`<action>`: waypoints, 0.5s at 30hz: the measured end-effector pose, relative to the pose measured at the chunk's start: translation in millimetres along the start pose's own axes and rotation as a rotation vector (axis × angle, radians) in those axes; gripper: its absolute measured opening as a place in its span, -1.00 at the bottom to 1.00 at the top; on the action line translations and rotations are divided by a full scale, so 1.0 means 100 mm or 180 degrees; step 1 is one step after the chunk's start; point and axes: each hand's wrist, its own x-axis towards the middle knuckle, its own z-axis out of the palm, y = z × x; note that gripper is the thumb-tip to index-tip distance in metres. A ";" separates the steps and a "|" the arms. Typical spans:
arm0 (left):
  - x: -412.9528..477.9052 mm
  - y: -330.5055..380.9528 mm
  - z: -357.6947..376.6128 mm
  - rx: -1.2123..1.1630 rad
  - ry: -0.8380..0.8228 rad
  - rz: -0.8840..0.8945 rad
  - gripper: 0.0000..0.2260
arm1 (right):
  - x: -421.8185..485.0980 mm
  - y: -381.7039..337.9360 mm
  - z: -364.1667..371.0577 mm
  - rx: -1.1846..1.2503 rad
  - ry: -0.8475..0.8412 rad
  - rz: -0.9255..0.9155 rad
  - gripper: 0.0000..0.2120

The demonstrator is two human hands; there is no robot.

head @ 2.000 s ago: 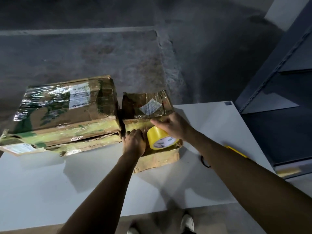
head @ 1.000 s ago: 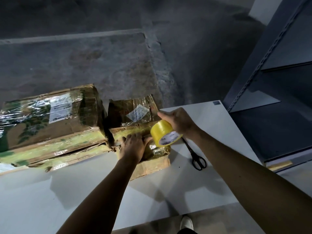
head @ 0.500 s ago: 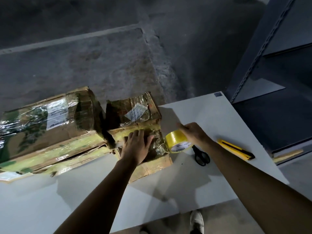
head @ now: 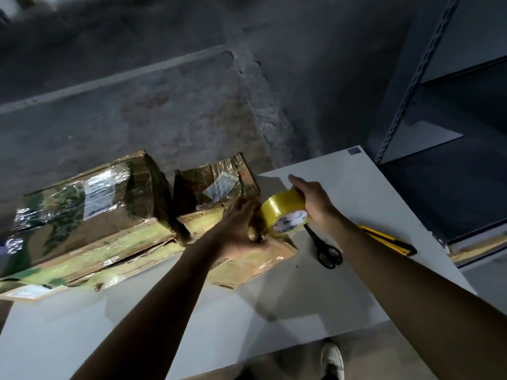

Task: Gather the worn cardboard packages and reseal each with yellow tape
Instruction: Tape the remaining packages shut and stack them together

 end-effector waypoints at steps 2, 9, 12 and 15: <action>-0.11 -0.02 -0.14 -0.0306 0.0222 0.0077 -0.11 | -0.06 -0.27 0.09 0.0349 -0.0348 -0.0069 -0.66; -0.53 -0.20 -0.18 -0.0853 0.0287 -0.0245 -0.12 | -0.36 -0.62 0.67 -0.0233 -0.1252 -0.0758 -0.79; -0.66 -0.40 -0.04 -0.0950 0.0235 -0.0421 -0.08 | -0.55 -0.55 0.95 -0.0750 -0.1413 -0.0898 -0.80; -0.81 -0.56 0.02 -0.1052 0.0362 -0.0438 -0.12 | -0.68 -0.38 1.06 -0.0774 -0.1473 -0.0778 -0.74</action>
